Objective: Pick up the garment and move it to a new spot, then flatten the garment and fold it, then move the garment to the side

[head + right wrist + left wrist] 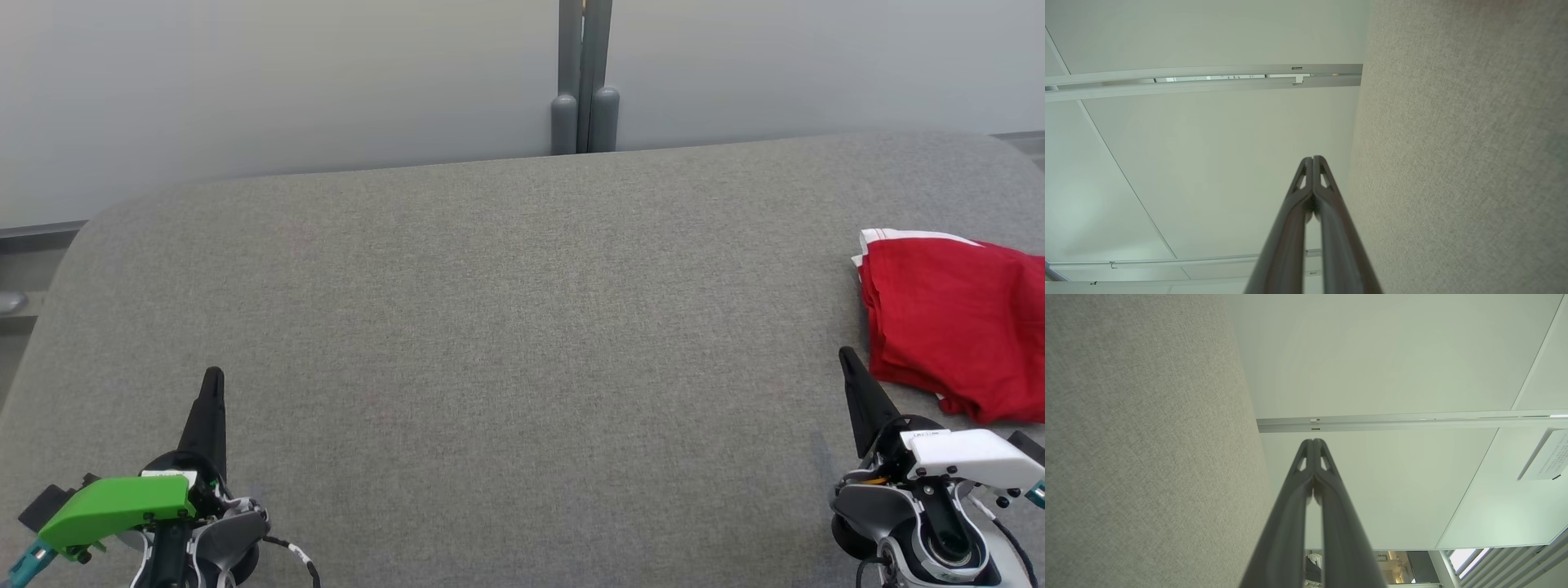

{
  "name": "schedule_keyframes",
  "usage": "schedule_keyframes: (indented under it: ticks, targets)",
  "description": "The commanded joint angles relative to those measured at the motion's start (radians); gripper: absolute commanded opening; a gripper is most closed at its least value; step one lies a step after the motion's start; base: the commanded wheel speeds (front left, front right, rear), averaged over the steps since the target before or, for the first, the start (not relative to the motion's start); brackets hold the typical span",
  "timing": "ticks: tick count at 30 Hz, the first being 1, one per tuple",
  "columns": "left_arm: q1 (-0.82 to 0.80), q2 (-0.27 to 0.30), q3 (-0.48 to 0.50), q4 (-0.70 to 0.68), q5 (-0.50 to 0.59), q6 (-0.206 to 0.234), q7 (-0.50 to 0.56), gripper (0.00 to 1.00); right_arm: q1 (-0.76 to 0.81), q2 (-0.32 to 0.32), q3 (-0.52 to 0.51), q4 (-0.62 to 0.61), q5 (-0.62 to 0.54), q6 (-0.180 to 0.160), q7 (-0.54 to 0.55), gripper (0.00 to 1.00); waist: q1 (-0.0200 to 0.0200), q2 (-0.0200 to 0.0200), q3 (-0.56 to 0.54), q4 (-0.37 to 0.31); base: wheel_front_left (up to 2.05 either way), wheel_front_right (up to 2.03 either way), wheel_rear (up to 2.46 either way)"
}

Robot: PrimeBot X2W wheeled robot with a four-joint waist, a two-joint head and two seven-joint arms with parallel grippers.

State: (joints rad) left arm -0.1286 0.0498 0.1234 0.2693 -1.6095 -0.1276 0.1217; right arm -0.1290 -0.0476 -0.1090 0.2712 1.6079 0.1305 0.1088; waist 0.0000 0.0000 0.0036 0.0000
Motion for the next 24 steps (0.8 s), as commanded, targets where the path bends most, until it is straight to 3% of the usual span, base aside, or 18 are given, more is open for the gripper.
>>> schedule_keyframes:
  ticks: [1, 24]
  targets:
    - [-0.009, 0.0, 0.0, -0.001, 0.0, -0.006, -0.001, 0.0, -0.011, -0.005, -0.001, -0.003, 0.006, 0.0, 0.005, 0.0, 0.0, 0.0, 0.0, 0.0, 0.0, 0.0, 0.0]
    - [-0.009, 0.0, 0.0, -0.001, 0.0, -0.006, -0.001, 0.0, -0.011, -0.005, -0.001, -0.003, 0.006, 0.0, 0.005, 0.0, 0.0, 0.0, 0.0, 0.0, 0.0, 0.0, 0.0]
